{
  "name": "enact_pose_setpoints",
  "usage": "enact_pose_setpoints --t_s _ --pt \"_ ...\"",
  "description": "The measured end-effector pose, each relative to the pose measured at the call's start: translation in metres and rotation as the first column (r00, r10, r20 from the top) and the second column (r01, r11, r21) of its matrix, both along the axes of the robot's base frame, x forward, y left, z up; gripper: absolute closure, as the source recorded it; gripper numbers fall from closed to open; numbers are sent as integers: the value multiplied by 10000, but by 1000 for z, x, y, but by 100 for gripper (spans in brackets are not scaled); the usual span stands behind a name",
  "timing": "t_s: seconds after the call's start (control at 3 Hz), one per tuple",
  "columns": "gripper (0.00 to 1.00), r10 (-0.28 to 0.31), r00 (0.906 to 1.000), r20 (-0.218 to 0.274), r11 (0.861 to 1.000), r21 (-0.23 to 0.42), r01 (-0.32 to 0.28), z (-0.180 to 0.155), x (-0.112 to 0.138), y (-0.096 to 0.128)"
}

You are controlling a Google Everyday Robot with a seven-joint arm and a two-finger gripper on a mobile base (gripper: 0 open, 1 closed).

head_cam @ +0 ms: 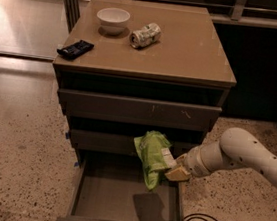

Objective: Pick green rice chip bag from bottom drawer and place on counter

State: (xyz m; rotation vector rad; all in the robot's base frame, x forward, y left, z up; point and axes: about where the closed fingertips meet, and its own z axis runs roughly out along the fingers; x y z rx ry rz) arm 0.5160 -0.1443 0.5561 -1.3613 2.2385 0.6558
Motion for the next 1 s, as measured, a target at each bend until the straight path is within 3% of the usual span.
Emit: enact_pose_setpoints --t_s 0.33,0.67,1.0 --pt "100 -29 9970 775 9991 -408 61 77 -2 -15" --pt "100 -29 9970 777 9992 -406 61 77 -2 -15" --pt "100 -8 9904 1379 10000 -50 15 106 7 -18"
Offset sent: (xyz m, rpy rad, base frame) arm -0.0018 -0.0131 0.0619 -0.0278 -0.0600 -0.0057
